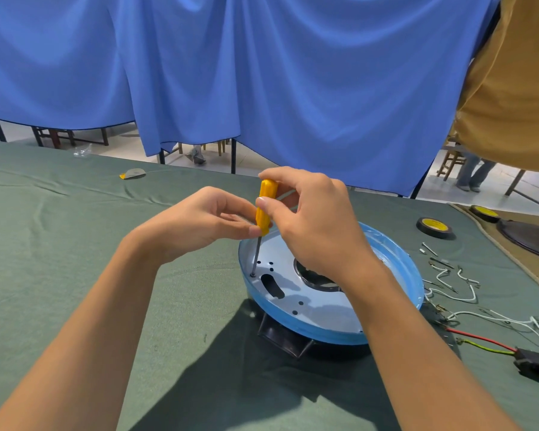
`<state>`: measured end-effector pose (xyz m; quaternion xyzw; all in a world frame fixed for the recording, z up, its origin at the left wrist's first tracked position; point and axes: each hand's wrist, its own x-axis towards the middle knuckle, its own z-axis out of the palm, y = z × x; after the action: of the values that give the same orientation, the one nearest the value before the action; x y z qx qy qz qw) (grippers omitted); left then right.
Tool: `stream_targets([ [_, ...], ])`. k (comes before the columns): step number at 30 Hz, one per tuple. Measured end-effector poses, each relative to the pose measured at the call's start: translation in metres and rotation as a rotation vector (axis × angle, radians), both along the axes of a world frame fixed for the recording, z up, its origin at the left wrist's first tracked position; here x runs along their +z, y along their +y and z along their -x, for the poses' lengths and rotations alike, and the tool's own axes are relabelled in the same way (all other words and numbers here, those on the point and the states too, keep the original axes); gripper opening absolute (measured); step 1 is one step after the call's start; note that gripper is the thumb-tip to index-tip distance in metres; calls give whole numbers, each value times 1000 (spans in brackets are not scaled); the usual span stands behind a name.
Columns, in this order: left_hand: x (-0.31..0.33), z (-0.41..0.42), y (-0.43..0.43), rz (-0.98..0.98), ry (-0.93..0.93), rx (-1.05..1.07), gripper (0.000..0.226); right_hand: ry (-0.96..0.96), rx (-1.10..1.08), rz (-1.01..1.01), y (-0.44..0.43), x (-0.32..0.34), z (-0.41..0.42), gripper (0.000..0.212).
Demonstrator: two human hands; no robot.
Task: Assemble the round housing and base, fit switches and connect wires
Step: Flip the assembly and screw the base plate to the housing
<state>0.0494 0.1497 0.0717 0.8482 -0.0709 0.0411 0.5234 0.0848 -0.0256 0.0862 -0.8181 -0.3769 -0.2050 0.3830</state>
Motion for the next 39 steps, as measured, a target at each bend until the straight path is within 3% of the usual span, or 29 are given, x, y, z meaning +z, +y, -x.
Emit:
stream_targets([
  [3, -2, -2, -3, 32, -27, 38, 23, -29, -34, -1, 1, -1, 0, 21],
  [9, -1, 0, 0, 47, -26, 10, 33, 16, 43, 6, -1, 2, -1, 36],
  [16, -4, -2, -3, 45, -26, 41, 43, -71, -14, 0, 1, -1, -1, 24],
  [20, -1, 0, 0, 39, -4, 23, 31, -28, 19, 16, 1, -1, -1, 33],
  [26, -2, -3, -4, 23, -13, 18, 29, -33, -27, -28, 3, -1, 1, 19],
  [32, -1, -1, -3, 34, 22, -6, 40, 44, 50, -9, 0, 2, 0, 26],
  [39, -3, -4, -6, 33, -22, 35, 50, -55, -55, -33, 3, 0, 0, 19],
])
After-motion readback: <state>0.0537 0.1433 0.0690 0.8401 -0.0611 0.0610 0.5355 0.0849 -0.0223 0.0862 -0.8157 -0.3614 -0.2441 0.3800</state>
